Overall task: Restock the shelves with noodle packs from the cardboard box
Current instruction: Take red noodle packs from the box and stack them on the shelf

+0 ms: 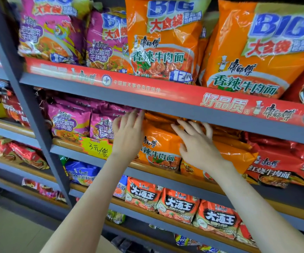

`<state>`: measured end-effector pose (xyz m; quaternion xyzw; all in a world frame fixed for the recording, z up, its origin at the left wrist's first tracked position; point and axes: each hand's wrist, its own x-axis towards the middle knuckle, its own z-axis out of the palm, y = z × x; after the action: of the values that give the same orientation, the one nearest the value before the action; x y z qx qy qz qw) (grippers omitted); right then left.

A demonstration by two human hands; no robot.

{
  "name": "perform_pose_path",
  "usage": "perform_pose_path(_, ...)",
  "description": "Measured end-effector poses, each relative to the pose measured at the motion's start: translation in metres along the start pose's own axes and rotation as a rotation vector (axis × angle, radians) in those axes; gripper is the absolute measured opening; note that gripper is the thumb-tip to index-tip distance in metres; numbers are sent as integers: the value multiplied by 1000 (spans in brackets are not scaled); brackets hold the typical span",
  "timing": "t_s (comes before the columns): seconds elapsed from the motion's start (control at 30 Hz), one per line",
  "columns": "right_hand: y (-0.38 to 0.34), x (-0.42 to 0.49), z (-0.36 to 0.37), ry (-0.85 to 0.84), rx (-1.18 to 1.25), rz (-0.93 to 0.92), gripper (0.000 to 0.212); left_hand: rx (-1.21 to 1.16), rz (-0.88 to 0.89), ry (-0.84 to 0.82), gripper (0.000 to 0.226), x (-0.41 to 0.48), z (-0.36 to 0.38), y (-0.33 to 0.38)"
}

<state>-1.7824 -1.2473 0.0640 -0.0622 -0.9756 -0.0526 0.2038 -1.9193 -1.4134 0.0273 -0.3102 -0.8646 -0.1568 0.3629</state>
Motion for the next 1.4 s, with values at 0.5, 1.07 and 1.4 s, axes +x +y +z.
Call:
perform_pose_path(0.5,-20,-9,27,86,-249,64,75,115,293,-103,65,-2,3,6)
perform_pose_path(1.07,87,-123,60,192,-220,112,73,82,562,-48,96,-32,21,154)
perform_pose_path(1.4,90,-110,62,165,-97,42,95,107,651,-116,114,-17,21,142)
